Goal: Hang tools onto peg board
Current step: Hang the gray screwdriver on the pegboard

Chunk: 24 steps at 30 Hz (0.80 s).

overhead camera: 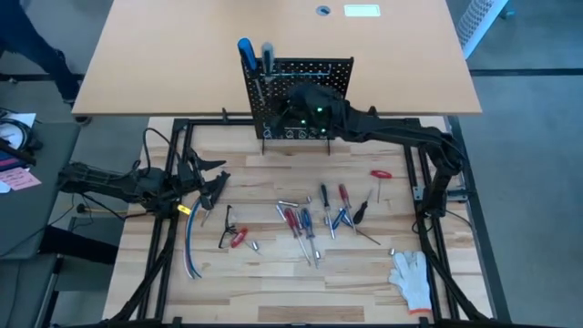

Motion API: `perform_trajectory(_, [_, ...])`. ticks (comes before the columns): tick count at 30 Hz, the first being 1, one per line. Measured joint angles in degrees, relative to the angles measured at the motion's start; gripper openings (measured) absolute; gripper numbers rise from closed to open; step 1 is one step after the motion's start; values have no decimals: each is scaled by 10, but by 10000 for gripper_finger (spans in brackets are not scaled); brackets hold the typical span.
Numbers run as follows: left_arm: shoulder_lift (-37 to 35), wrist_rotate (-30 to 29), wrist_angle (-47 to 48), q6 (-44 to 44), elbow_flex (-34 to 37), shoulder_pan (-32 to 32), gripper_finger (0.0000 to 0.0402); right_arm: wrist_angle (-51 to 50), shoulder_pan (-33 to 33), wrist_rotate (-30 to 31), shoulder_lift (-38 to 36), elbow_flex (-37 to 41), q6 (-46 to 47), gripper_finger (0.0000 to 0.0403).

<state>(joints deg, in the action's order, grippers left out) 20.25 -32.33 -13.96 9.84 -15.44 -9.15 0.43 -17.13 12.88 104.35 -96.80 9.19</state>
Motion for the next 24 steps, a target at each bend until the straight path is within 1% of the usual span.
perform_trajectory(2, [0,0,-2,-2,0,0,185,-4,-3,-10,8,2,0,16])
perform_trajectory(4, [0,1,-2,-5,0,0,185,14,-4,-10,18,1,0,16])
perform_trajectory(18, [0,0,-1,-10,0,0,185,22,-29,-10,19,1,18,16])
perform_trajectory(24, [0,1,-1,-15,0,0,185,34,-27,-10,44,1,15,16])
